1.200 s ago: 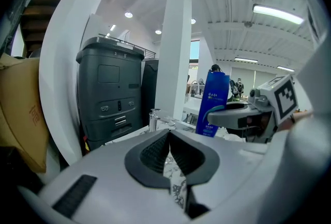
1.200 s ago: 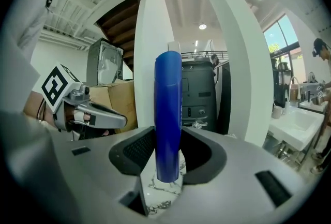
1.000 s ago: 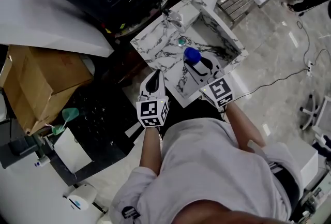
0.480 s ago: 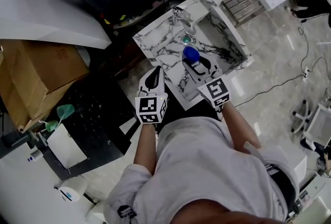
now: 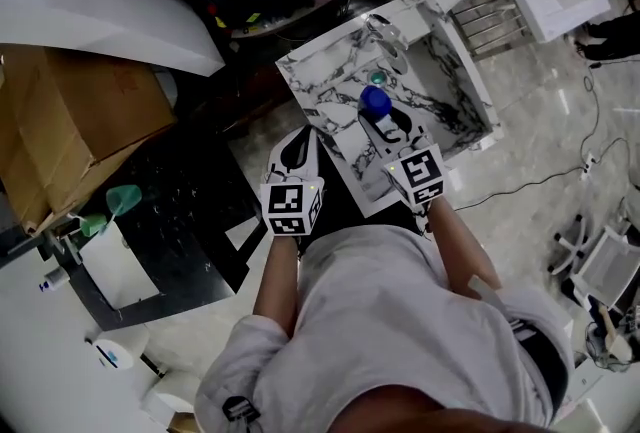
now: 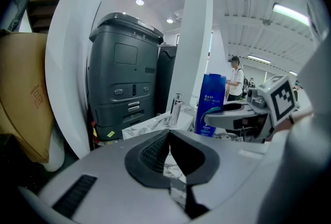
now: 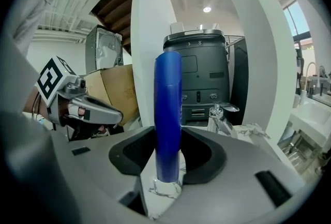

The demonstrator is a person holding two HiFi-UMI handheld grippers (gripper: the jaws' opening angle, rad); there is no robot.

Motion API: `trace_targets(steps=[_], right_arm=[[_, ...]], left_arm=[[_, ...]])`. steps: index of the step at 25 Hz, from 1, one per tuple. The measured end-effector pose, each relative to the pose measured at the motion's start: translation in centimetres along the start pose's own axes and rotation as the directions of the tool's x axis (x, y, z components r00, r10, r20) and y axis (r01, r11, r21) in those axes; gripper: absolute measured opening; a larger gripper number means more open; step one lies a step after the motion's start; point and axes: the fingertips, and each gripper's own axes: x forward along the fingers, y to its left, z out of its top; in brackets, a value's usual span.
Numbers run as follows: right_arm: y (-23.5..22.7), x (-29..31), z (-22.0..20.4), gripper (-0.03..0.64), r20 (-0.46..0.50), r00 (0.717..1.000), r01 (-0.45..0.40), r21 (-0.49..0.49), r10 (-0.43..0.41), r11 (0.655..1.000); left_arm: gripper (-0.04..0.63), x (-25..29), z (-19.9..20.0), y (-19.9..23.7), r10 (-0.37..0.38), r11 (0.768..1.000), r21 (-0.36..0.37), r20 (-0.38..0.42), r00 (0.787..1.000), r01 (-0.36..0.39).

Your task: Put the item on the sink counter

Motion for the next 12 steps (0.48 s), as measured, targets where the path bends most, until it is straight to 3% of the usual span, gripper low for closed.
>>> trace_targets(steps=[12], right_arm=[[0.0, 3.9, -0.1, 0.153, -0.053, 0.999, -0.001, -0.003, 0.001, 1.0]], left_arm=[[0.011, 1.4, -0.4, 2.9, -0.021, 0.999, -0.036, -0.031, 0.999, 0.02]])
